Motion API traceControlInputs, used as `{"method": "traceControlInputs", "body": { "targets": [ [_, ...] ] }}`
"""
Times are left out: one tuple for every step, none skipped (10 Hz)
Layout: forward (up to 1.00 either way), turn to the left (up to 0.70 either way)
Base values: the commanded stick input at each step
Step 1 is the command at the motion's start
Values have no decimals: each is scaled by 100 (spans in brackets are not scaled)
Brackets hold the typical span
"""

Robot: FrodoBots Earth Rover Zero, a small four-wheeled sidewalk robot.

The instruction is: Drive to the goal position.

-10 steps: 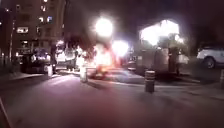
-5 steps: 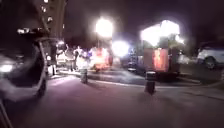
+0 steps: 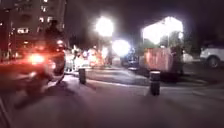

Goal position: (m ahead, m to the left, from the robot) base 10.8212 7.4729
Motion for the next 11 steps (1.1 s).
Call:
{"method": "traceControlInputs", "body": {
  "targets": [
    [45, 0],
    [45, 0],
    [45, 0],
    [45, 0],
    [45, 0],
    [45, 0],
    [45, 0],
    [45, 0],
    [45, 0],
    [45, 0],
    [45, 0]
  ]
}}
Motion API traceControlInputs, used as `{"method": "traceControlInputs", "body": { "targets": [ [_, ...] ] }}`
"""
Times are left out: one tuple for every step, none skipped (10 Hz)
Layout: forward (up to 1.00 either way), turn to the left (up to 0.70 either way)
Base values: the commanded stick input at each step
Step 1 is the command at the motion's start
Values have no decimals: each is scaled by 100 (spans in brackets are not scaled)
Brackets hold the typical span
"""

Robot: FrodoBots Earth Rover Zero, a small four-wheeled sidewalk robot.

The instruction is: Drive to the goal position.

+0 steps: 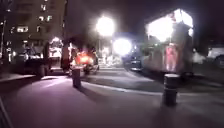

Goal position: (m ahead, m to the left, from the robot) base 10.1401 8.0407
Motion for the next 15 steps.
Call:
{"method": "traceControlInputs", "body": {
  "targets": [
    [45, 0],
    [45, 0],
    [45, 0],
    [45, 0],
    [45, 0],
    [45, 0],
    [45, 0],
    [45, 0],
    [45, 0],
    [45, 0],
    [45, 0],
    [45, 0],
    [45, 0],
    [45, 0],
    [45, 0]
  ]
}}
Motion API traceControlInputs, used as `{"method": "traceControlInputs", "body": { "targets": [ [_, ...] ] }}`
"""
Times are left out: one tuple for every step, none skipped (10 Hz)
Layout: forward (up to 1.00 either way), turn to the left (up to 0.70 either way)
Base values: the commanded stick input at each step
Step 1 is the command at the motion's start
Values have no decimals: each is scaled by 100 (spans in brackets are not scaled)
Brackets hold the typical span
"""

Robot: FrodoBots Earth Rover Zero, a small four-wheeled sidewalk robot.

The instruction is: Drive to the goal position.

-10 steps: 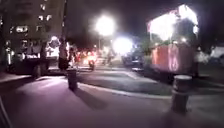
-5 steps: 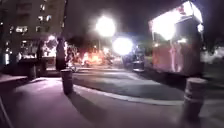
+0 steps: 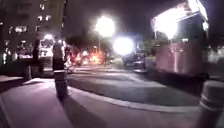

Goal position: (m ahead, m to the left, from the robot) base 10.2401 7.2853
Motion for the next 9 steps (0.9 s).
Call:
{"method": "traceControlInputs", "body": {
  "targets": [
    [45, 0],
    [45, 0],
    [45, 0],
    [45, 0],
    [45, 0],
    [45, 0],
    [45, 0],
    [45, 0],
    [45, 0]
  ]
}}
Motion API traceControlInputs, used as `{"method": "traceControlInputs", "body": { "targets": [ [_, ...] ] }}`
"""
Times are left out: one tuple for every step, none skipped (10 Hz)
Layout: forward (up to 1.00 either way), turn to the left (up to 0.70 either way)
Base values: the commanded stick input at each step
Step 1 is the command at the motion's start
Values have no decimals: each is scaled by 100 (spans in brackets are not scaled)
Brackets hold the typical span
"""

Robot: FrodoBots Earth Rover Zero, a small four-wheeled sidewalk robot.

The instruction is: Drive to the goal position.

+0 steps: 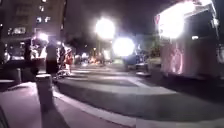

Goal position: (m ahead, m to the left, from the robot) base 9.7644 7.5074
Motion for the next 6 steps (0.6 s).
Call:
{"method": "traceControlInputs", "body": {
  "targets": [
    [45, 0],
    [45, 0],
    [45, 0],
    [45, 0],
    [45, 0],
    [45, 0]
  ]
}}
